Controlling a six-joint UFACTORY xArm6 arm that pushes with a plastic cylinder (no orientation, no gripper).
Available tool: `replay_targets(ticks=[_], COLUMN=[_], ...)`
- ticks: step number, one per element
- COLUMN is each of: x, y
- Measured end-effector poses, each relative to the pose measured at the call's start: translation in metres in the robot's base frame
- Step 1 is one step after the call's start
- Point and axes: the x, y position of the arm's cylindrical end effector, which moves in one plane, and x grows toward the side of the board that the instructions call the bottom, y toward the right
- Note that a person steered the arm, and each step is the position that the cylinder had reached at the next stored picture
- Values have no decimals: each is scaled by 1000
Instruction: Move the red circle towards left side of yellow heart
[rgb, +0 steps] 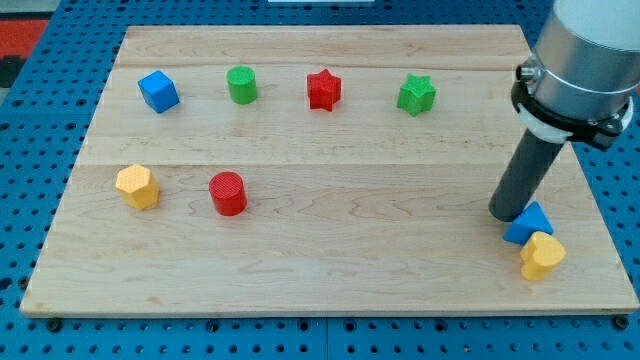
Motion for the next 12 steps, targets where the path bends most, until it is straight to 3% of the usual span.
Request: replay_targets(ticks=[1, 2, 5, 6, 9, 10, 12], x=[0, -12, -64, -55, -33, -21, -21], y=[11, -33, -263, -311, -373, -353, -211])
